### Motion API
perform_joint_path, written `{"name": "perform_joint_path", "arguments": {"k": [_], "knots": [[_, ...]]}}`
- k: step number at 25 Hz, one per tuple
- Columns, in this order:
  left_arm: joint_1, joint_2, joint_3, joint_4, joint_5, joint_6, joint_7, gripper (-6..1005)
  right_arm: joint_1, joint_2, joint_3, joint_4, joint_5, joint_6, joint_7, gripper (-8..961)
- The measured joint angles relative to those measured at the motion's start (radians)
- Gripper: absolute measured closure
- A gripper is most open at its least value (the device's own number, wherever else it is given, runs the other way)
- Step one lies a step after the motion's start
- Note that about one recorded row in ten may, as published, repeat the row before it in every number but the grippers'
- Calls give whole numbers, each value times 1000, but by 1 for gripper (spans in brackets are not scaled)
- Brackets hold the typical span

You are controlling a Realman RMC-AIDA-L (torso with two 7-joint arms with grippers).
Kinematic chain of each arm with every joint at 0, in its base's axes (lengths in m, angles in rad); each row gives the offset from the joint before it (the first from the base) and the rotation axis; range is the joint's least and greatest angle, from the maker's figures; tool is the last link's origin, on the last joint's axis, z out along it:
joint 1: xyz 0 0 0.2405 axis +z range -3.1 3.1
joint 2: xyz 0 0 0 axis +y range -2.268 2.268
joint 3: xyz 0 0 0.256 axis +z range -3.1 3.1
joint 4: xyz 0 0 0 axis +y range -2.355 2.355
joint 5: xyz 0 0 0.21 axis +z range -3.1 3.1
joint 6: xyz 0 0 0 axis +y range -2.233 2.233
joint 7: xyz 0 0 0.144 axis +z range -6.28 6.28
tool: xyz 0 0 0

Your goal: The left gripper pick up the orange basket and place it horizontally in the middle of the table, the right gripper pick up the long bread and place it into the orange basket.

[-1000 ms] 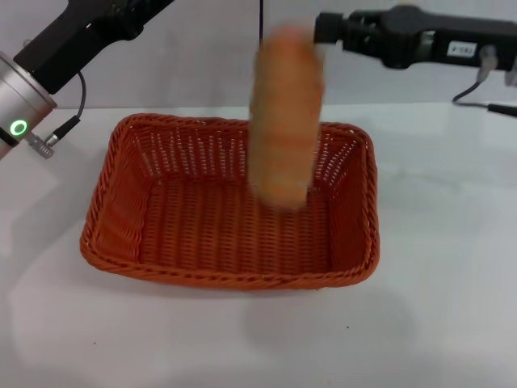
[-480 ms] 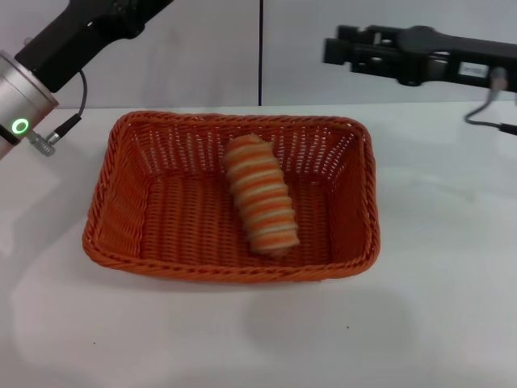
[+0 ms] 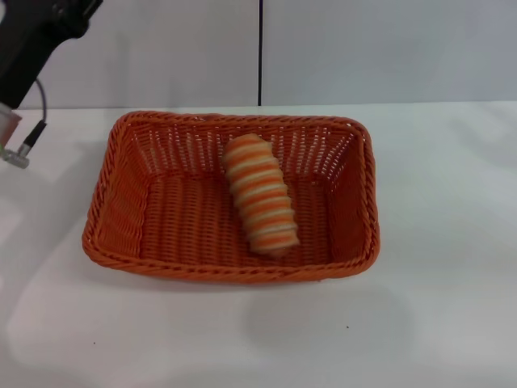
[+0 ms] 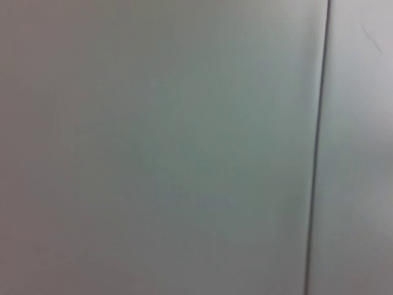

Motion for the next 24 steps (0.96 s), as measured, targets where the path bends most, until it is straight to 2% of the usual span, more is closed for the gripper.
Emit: {"name": "perform_joint_path", "arguments": {"k": [1, 4, 5, 7, 9, 10, 11, 14, 15, 16, 20, 24], "knots": [[-3, -1, 0, -29, -26, 26, 41, 189, 0, 0, 0, 0, 0, 0, 0, 256], [-5, -3, 0, -74, -71, 67, 124, 189, -55, -1, 78, 116, 155, -52, -133, 257], [-4, -4, 0, -86, -87, 81, 158, 189, -86, -2, 141, 183, 222, -71, -224, 258], [-2, -6, 0, -107, -110, 105, 220, 189, -96, -1, 172, 208, 236, -72, -260, 258], [0, -7, 0, -134, -134, 125, 281, 190, -110, 0, 250, 270, 247, -74, -334, 258], [0, -7, 0, -150, -145, 134, 308, 190, -115, -1, 320, 337, 249, -74, -406, 258], [0, -7, -2, -162, -157, 139, 328, 190, -115, -1, 320, 337, 249, -74, -406, 258], [1, -7, -7, -192, -184, 145, 390, 189, -118, 0, 402, 411, 250, -73, -520, 258], [2, -7, -6, -199, -188, 147, 415, 189, -111, 2, 451, 463, 250, -84, -628, 258], [2, -7, -5, -207, -193, 149, 454, 189, -111, 2, 451, 463, 250, -84, -628, 258], [3, -7, -2, -244, -194, 174, 562, 267, -84, 2, 527, 553, 251, -101, -843, 258], [7, -7, -3, -256, -194, 189, 567, 345, -73, 2, 559, 574, 251, -102, -881, 258]]}}
